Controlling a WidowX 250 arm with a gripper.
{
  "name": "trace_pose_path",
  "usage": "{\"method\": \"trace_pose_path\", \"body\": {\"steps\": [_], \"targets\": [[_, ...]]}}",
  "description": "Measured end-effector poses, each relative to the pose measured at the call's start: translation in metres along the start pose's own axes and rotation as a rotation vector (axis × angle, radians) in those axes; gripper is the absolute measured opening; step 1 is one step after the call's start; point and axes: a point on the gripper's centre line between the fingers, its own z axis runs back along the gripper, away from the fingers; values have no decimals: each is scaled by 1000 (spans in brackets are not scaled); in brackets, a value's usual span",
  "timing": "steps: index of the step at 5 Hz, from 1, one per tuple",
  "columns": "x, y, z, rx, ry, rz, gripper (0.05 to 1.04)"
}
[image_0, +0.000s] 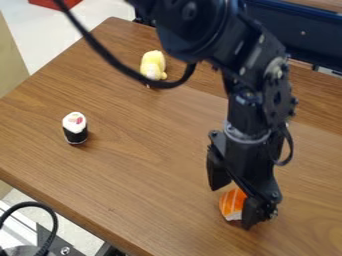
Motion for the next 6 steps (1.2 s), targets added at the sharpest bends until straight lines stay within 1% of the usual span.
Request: {"method": "trace_pose_path", "body": {"steps": [2,3,4,5,6], "targets": [[8,4,-7,50,-86,-16,996],[9,7,-17,65,-73,-13,996],[13,10,-25,65,-57,-10,996],[16,15,-31,57,-49,-6,950],[17,17,-30,8,-47,7,673]]}}
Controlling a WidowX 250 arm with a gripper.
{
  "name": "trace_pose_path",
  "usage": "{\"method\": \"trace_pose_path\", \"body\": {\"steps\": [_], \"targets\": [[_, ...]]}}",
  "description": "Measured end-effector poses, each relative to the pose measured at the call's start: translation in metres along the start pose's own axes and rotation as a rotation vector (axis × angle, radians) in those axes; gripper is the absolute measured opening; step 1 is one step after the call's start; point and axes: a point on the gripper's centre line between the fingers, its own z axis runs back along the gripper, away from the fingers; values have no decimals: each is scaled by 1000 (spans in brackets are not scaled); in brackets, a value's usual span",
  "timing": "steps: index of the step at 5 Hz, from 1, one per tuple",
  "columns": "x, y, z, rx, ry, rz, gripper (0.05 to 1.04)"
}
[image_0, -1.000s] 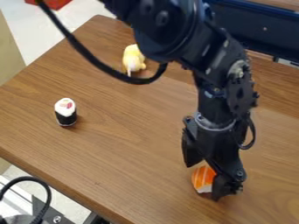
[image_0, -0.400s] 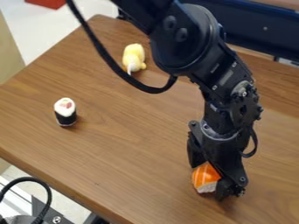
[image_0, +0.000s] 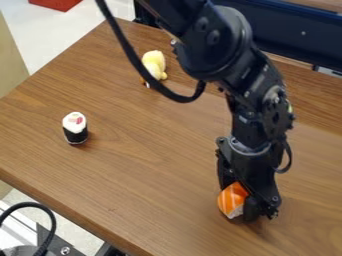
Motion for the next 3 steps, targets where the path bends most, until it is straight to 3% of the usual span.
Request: {"method": "trace_pose_path", "body": {"steps": [1,2,3], "targets": [[-1,2,1,-31,25,25,555],[-1,3,8,-85,64,60,555],[-1,2,24,-99,97,130,555]]}}
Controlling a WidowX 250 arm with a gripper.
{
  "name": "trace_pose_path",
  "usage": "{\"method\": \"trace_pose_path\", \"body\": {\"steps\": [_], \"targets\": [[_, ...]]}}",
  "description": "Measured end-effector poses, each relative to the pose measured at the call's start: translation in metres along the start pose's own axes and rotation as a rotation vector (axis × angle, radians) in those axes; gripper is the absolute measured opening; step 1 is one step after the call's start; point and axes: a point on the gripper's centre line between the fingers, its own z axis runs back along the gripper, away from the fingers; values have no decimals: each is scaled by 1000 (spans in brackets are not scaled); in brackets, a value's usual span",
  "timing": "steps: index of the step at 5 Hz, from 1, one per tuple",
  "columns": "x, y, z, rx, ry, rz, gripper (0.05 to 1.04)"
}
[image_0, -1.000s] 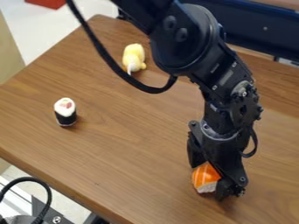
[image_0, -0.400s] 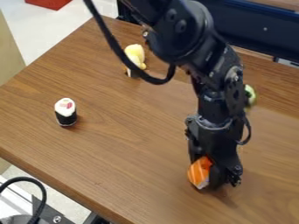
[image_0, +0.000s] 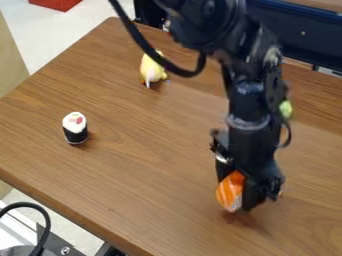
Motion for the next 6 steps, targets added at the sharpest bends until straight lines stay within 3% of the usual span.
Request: {"method": "trace_pose_path", "body": {"steps": [1,2,4,6], "targets": [[2,5,23,51,-39,129,555],[5,22,38,71,-66,235,555],[9,83,69,76,-107,454,555],[12,133,70,81,-120,532,555]]}}
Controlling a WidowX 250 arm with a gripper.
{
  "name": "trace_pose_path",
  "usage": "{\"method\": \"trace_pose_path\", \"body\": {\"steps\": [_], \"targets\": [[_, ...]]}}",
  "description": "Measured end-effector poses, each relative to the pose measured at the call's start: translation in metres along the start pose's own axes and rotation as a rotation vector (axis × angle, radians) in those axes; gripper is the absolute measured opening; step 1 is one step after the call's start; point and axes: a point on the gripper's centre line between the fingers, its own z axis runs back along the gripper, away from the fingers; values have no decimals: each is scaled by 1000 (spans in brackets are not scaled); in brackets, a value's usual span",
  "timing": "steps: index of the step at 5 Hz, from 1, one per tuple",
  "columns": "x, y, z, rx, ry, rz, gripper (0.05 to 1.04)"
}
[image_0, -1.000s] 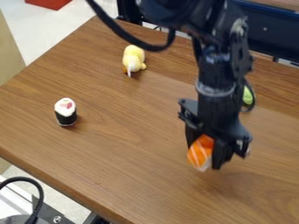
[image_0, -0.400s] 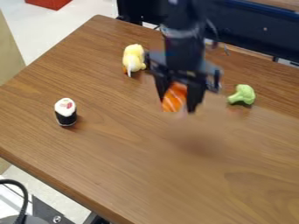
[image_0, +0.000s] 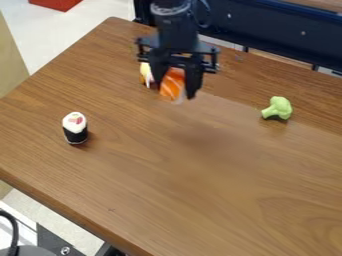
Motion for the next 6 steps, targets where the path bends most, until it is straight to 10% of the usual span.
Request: {"method": "trace_pose_path", "body": {"steps": [4,5,6], "targets": [[12,16,-54,54,-2,-25,630],[11,15,-62,61,7,-67,920],[9,12,-64,45,6,-71,1006]]}}
